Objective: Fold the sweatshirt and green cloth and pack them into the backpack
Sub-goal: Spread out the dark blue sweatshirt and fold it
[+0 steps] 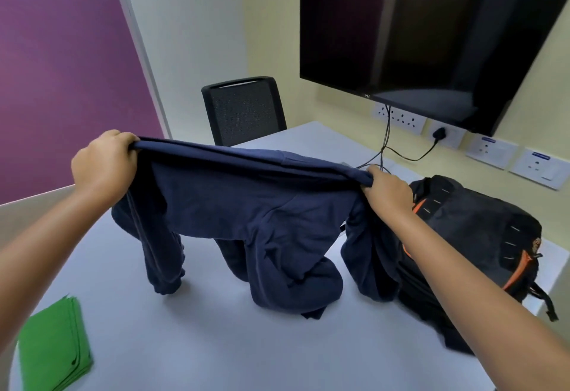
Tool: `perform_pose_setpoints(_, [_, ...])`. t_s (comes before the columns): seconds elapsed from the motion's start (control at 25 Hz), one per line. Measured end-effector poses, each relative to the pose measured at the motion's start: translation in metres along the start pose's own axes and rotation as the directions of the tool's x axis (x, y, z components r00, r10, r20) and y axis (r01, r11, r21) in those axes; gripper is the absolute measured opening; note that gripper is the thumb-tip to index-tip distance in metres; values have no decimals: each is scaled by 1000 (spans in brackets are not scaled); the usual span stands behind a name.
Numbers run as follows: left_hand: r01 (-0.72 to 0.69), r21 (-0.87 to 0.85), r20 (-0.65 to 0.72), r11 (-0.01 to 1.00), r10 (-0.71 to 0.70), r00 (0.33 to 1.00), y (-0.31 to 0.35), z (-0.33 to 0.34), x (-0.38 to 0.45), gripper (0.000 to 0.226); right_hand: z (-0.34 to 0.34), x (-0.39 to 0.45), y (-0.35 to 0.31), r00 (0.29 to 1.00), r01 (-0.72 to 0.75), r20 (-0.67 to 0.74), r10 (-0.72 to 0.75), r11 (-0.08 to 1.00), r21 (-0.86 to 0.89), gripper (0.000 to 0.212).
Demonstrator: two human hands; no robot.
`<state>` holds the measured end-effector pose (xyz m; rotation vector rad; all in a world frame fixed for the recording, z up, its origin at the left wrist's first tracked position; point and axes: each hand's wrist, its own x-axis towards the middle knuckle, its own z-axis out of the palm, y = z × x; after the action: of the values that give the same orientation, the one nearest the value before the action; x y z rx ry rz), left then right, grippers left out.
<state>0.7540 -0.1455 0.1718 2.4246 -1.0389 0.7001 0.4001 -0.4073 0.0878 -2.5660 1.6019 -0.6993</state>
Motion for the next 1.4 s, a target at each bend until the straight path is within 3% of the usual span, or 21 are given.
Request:
perform_pose_setpoints(0.08, [155,-184,83,971,-142,986,-4,1,-2,30,-23,3,-9,996,-10,-92,16,997,73,18])
perform_pose_setpoints(0.16, [307,-434,220,847,-231,948,-5,-5,0,32,-62,10,-19,972,-7,-230,43,988,155,23])
perform_pose_setpoints(0.24, [319,-621,214,716,-237,948,1,-18,9,33,-111,22,-31,918,28,-395,49,982,186,26])
perform_pose_setpoints(0.32, [222,-711,142,667,-173,975,13,-46,22,34,-167,36,-40,832,52,-553,52,984,171,27])
perform_pose_setpoints(0.44, [-58,-481,-99,875,11,995,11,-93,63,21,-242,48,-48,733,78,-680,31,989,129,31])
perform_pose_setpoints(0.56, [-175,-399,-228,900,87,970,9,-120,96,32,-289,52,-50,626,119,-779,26,984,129,31])
perform_pose_setpoints(0.64, [-235,-262,-208,936,182,961,25,-123,92,27,-301,54,-51,583,107,-811,55,984,143,32])
perform_pose_setpoints(0.68, [-263,-205,-190,943,225,956,29,-118,91,23,-301,54,-52,593,108,-804,40,986,129,31])
perform_pose_setpoints(0.76, [-236,-247,-196,940,190,962,35,-112,86,24,-293,50,-47,627,122,-779,-13,989,81,30])
perform_pose_setpoints(0.84, [-218,-277,-170,936,176,970,36,-108,82,24,-287,46,-38,597,122,-802,21,986,116,29])
perform_pose_setpoints(0.92, [-287,-170,-136,943,266,954,34,-97,74,22,-282,43,-34,575,125,-816,51,981,150,28])
perform_pose_setpoints(1.0, [-332,-101,-154,938,315,936,30,-88,67,23,-275,44,-31,613,111,-790,18,988,109,25])
perform_pose_setpoints(1.08, [-290,-112,-149,950,272,951,20,-73,69,22,-255,49,-30,710,88,-703,-45,996,24,25])
perform_pose_setpoints(1.2, [-200,-63,-6,978,200,980,5,-31,81,20,-208,78,-44,864,62,-496,-83,996,-60,25])
perform_pose_setpoints(1.28, [-98,-70,105,993,105,989,3,-5,89,19,-174,104,-54,941,27,-337,-36,999,-32,24])
perform_pose_setpoints(1.4, [56,-100,165,993,-39,986,3,13,117,21,-141,143,-69,976,-30,-214,51,994,102,27])
